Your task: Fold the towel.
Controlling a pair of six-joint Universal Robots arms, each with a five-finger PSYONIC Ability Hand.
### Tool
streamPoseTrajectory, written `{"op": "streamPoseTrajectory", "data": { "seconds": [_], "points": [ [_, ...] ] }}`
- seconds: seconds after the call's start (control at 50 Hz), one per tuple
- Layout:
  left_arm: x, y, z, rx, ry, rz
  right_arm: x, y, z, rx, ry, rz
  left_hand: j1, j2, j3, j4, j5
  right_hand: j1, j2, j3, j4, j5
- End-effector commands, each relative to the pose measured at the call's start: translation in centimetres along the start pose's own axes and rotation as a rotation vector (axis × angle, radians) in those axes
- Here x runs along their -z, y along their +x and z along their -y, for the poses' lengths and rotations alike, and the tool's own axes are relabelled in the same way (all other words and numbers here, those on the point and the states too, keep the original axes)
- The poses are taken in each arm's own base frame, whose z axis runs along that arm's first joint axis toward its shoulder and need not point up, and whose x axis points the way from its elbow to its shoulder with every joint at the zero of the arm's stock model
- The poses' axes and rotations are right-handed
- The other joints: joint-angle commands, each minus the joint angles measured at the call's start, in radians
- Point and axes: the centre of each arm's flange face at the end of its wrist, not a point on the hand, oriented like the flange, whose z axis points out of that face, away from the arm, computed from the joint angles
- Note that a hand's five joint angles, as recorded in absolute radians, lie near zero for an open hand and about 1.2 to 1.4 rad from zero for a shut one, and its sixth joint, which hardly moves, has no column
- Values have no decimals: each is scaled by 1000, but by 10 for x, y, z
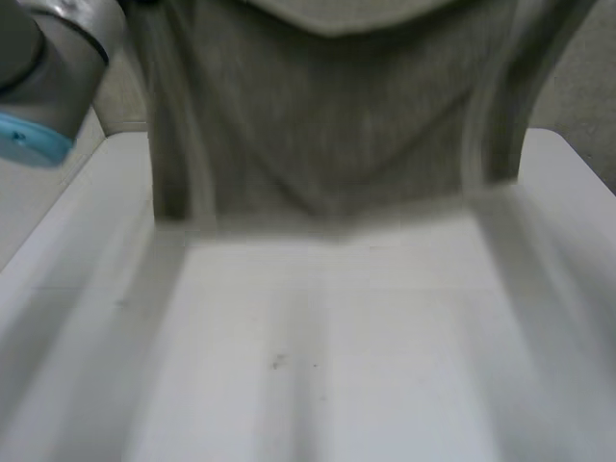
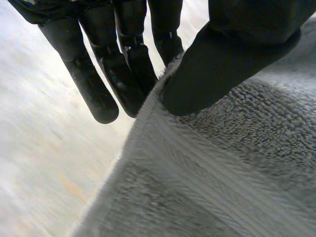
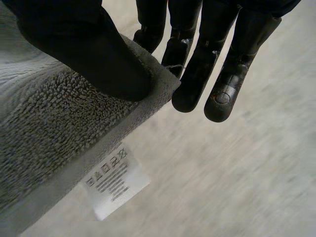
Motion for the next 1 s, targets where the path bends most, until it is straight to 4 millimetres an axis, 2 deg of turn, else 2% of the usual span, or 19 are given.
{"op": "streamPoseTrajectory", "data": {
  "seconds": [0.02,0.04,0.08,0.1,0.14,0.16,0.18,0.2,0.24,0.26,0.3,0.32,0.36,0.4,0.52,0.64,0.68,0.72,1.0],
  "points": [
    [29,6,-15,117,-74,-30,34,-12,-8,-59,-159,99,230,178,180,179,197,4,182,181,180,188],
    [29,6,-15,117,-75,-30,34,-12,-9,-60,-160,99,230,178,180,179,197,4,182,181,180,188],
    [60,19,-47,145,-213,-104,62,-29,-27,-84,-344,212,230,178,180,179,197,4,182,181,180,188],
    [60,19,-47,146,-213,-104,62,-29,-27,-84,-345,213,230,178,180,179,197,4,182,181,180,188],
    [97,36,-80,180,-350,-196,90,-44,-43,-54,-491,326,230,178,180,179,197,4,182,181,180,188],
    [97,36,-80,180,-351,-197,90,-44,-43,-54,-492,326,230,178,180,179,197,4,182,181,180,188],
    [117,46,-94,203,-415,-246,104,-51,-50,-37,-551,377,230,178,180,179,197,4,182,181,180,188],
    [117,46,-94,203,-415,-246,118,-58,-58,-21,-599,423,230,178,180,179,197,4,182,181,180,188],
    [155,65,-116,249,-524,-327,131,-66,-67,-15,-638,461,230,178,180,179,197,4,182,181,180,188],
    [155,66,-116,249,-524,-328,131,-66,-67,-15,-639,462,230,178,180,179,197,4,182,181,180,188],
    [185,83,-132,287,-620,-382,157,-82,-88,-25,-725,531,230,178,180,179,197,4,182,181,180,188],
    [185,83,-132,288,-620,-382,157,-82,-88,-25,-725,531,230,178,180,179,197,4,182,181,180,188],
    [196,90,-139,299,-658,-399,180,-93,-108,-45,-801,569,230,178,180,179,197,4,182,181,180,188],
    [214,103,-159,319,-725,-421,190,-95,-118,-52,-830,571,230,178,180,179,197,4,182,181,180,188],
    [224,108,-171,328,-761,-422,205,-93,-133,-55,-849,539,230,178,180,179,197,4,182,181,180,188],
    [224,105,-173,328,-763,-410,205,-86,-138,-53,-858,510,19,-33,-31,-32,-14,4,182,181,180,188],
    [225,105,-173,331,-766,-410,202,-79,-138,-58,-856,483,-128,-180,-178,-179,-161,4,182,181,180,188],
    [226,105,-174,327,-768,-407,201,-77,-138,-55,-854,475,-468,-519,-518,-518,-500,4,182,181,180,188],
    [245,97,-170,280,-852,-321,199,-68,-144,-63,-863,417,-507,-558,-557,-557,-540,4,182,181,180,188]
  ]
}}
